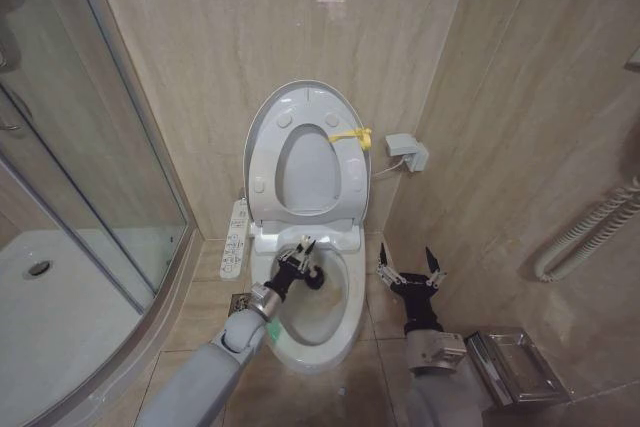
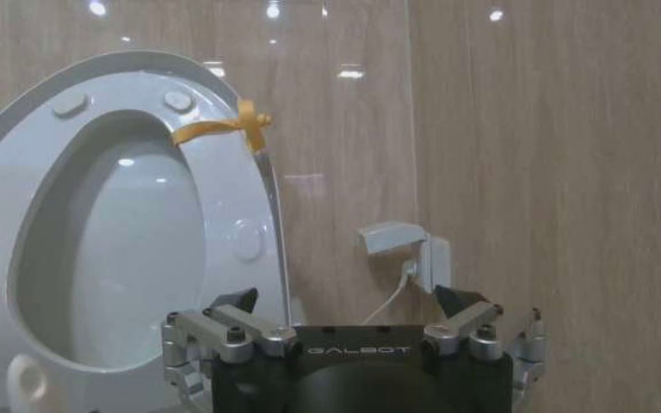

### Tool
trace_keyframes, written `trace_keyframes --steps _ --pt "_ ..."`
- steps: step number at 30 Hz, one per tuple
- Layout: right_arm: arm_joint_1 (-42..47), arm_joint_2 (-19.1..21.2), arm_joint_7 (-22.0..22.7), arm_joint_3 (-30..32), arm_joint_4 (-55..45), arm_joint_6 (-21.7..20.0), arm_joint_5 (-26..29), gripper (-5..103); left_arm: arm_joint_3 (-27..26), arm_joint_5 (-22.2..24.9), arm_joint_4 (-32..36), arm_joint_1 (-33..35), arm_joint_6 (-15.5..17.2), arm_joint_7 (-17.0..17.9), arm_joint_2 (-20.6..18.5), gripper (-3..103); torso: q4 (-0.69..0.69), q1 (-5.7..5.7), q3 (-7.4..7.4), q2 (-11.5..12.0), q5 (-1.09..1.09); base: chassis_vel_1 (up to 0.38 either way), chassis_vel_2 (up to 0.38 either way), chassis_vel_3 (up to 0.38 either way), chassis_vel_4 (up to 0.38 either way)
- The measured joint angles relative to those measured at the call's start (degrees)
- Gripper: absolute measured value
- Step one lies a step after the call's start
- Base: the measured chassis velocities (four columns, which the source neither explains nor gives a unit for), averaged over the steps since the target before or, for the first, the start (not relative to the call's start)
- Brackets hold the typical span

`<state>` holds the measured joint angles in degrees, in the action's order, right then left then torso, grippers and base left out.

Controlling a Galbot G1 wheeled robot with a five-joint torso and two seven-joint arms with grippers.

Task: Open the toilet lid, clean the toilet bowl with a toilet brush, close the toilet lid, and flush.

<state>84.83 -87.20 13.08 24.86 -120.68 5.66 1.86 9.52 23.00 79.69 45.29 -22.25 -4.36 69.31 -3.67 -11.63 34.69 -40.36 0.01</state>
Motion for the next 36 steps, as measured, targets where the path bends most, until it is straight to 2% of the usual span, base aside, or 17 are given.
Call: trace_keyframes --steps 3,8,12,15,19,30,33,36 --pt "0.0 0.0 0.0 0.0 0.0 0.0 0.0 100 1.6 0.2 4.0 1.3 0.9 0.6 0.2 17 0.00 0.00 0.00 0.0 0.00 0.000 0.000 0.000 0.000" --pt "0.0 0.0 0.0 0.0 0.0 0.0 0.0 100 2.7 0.2 5.3 2.0 0.9 0.6 0.7 17 0.01 0.00 0.00 0.0 0.00 0.000 0.000 0.000 0.000" --pt "0.0 0.0 0.0 0.0 0.0 0.0 0.0 100 3.4 0.3 2.8 1.4 0.3 0.2 0.9 17 0.01 0.00 0.00 0.0 0.01 0.000 0.000 0.000 0.000" --pt "0.0 0.0 0.0 0.0 0.0 0.0 0.0 100 5.9 -0.6 -3.7 -0.1 -1.2 -0.2 0.6 17 0.02 0.00 0.00 0.0 0.00 0.000 0.000 0.000 0.000" --pt "0.0 0.0 0.0 0.0 0.0 0.0 0.0 100 6.3 -1.2 -5.9 -0.7 -2.2 -0.5 0.6 17 0.02 0.00 0.00 0.0 0.00 0.000 0.000 0.000 0.000" --pt "0.0 0.0 0.0 0.0 0.0 0.0 0.0 100 5.9 -1.0 -0.5 -1.5 -3.2 -0.9 1.9 17 -0.01 0.00 0.00 0.0 0.00 0.000 0.000 0.000 0.000" --pt "0.0 0.0 0.0 0.0 0.0 0.0 0.0 100 6.0 -1.0 -1.1 -1.8 -3.5 -1.6 2.0 17 0.01 0.00 0.00 0.0 0.00 0.000 0.000 0.000 0.000" --pt "0.0 0.0 0.0 0.0 0.0 0.0 0.0 100 5.9 -2.0 -4.5 -2.2 -2.9 -1.5 2.1 17 0.01 0.00 0.01 0.0 -0.01 0.000 0.000 0.000 0.000"
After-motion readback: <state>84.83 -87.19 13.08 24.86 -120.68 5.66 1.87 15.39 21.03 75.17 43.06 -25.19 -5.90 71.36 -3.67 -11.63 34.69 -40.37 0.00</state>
